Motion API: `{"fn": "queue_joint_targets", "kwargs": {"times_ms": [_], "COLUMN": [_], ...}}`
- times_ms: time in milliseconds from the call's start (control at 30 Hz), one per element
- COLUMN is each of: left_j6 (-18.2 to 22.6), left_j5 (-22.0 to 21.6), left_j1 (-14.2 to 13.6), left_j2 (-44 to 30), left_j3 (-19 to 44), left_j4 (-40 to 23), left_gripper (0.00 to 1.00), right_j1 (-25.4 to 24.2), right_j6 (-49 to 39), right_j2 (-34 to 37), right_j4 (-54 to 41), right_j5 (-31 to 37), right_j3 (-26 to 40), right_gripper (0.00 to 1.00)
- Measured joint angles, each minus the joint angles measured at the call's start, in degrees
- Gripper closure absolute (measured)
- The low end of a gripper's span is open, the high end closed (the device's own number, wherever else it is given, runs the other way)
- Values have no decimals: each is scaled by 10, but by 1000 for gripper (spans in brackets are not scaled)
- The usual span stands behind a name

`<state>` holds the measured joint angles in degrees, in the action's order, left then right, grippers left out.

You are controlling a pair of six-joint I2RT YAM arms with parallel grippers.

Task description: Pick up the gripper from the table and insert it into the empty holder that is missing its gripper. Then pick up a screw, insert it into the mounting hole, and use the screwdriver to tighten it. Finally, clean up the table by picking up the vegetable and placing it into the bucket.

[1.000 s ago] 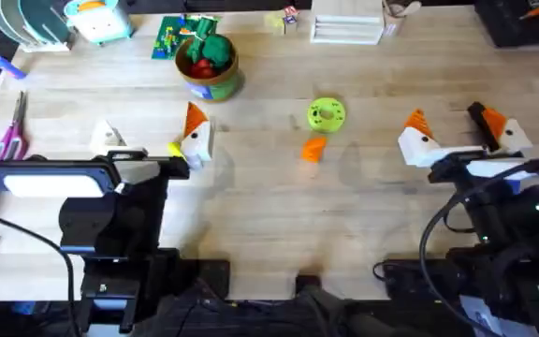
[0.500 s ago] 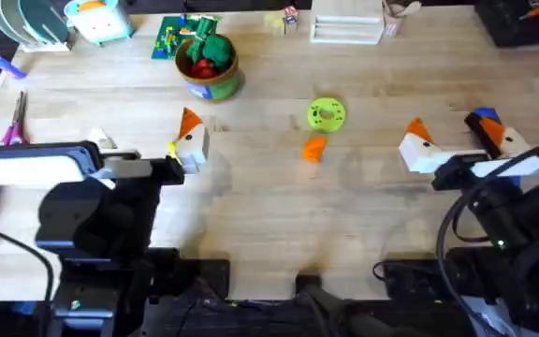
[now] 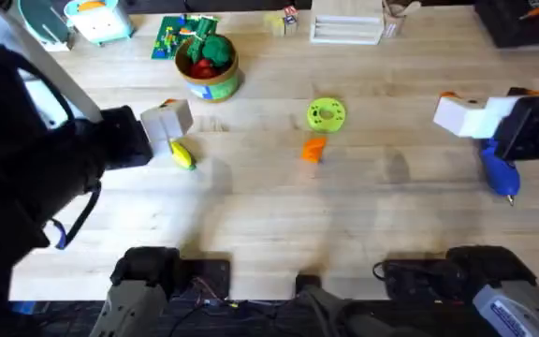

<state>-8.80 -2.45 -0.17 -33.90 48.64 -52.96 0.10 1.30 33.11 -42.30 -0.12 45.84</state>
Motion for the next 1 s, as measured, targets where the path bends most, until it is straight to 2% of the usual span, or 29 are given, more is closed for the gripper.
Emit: {"fn": "queue_joint_targets", "kwargs": {"times_ms": [133, 267, 400, 500, 633, 767, 800, 967, 1000], "left_j6": [-2, -3, -14, -58, -137, -178, -186, -199, -196], "left_j5": [12, 48, 60, 60, 48, 41, 41, 46, 52], "left_j1": [0, 0, 0, 0, 0, 0, 0, 0, 0], "left_j2": [-51, -77, -108, -141, -182, -216, -225, -264, -265], "left_j3": [40, 41, 40, 27, -18, -54, -57, -60, -60], "left_j4": [-26, -62, -109, -103, -72, -27, -22, -17, -14], "left_gripper": [8, 8, 8, 8, 8, 16, 128, 895, 969], "right_j1": [0, 0, 0, 0, 0, 0, 0, 0, 0], "right_j6": [0, 0, 0, 0, 0, 0, 0, 0, 0], "right_j2": [46, 53, 53, 52, 52, 52, 53, 53, 53], "right_j4": [-24, -28, -28, -28, -29, -29, -29, -29, -29], "right_j5": [-2, -2, -2, -2, -2, -2, -2, -2, -2], "right_j3": [59, 65, 65, 65, 65, 65, 65, 65, 65], "right_gripper": [9, 9, 9, 9, 9, 9, 9, 9, 9]}}
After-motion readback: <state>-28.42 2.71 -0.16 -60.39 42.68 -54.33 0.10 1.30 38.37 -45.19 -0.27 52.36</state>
